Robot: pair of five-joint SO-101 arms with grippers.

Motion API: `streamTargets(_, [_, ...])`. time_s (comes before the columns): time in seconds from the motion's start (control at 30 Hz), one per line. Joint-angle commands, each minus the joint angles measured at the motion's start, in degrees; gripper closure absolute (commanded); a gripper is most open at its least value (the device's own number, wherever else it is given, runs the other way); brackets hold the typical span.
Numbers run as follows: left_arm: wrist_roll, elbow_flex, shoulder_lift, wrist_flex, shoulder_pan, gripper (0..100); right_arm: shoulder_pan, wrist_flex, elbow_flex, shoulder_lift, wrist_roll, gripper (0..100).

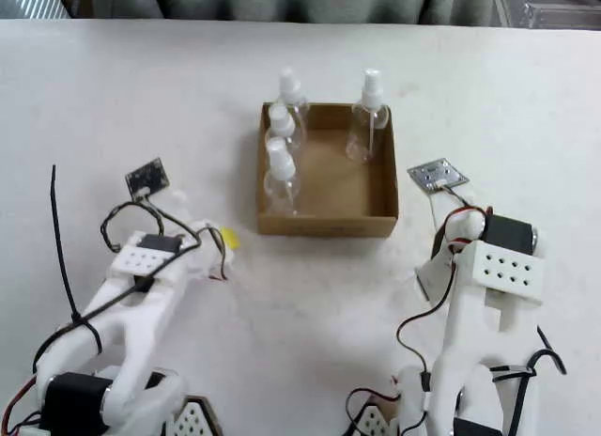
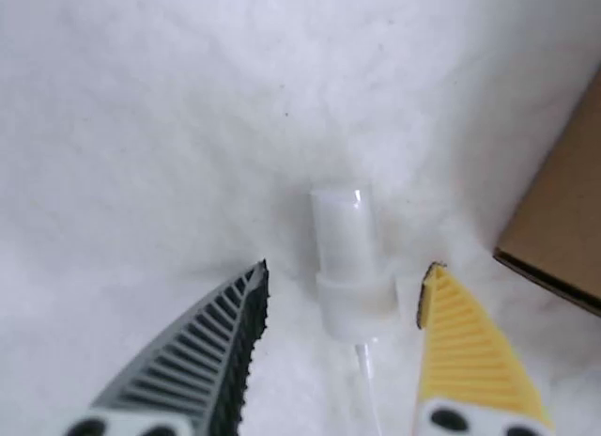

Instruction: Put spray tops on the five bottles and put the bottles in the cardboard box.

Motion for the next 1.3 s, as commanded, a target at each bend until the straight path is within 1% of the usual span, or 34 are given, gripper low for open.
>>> streamTargets(0.0, [0.79, -2.81, -1.98, 0.62, 1.98, 75, 0.75, -0.66, -0.18, -1.10, 0.44, 95.7])
streamTargets(0.23, [2.29, -2.99, -1.89, 0.26, 5.41, 75, 0.75, -0.57, -0.18, -1.10, 0.44, 95.7])
streamTargets(0.43, [2.37, -3.08, -1.89, -0.18, 5.76, 75, 0.75, -0.40, -0.09, -1.10, 0.44, 95.7])
streamTargets(0.5, [2.37, -2.73, -1.89, -1.85, 5.67, 78, 0.75, -0.40, -0.09, -1.10, 0.44, 95.7])
streamTargets(0.63, [2.37, -3.43, 1.71, -3.34, 5.32, 90, 0.75, -0.40, 1.05, -1.27, 0.44, 95.7])
streamTargets(0.67, [2.37, -4.13, 3.30, -3.78, 5.23, 90, 0.75, -0.48, 1.58, -1.27, 0.44, 95.7])
streamTargets(0.77, [2.20, -6.33, 7.25, -3.60, 3.82, 84, 0.75, -0.66, 2.90, -1.27, 0.53, 95.7])
streamTargets(0.87, [2.29, -6.68, 8.04, -3.52, 3.74, 71, 0.75, -0.66, 3.43, -1.27, 3.34, 95.7])
streamTargets(0.93, [2.37, -6.77, 7.60, -2.64, 3.74, 65, 0.75, -0.66, 3.60, -1.54, 4.75, 95.7])
streamTargets(1.0, [2.55, -7.03, 6.73, -2.29, 3.38, 63, 0.84, -0.66, 3.60, -1.54, 4.84, 95.7])
streamTargets(1.1, [4.57, -6.95, 4.88, -2.02, 2.15, 67, 0.84, -0.66, 3.60, -1.54, 5.01, 95.7])
streamTargets(1.27, [4.57, -7.21, 5.23, -2.90, 0.57, 78, 0.84, -0.66, 3.60, -1.54, 4.92, 95.7])
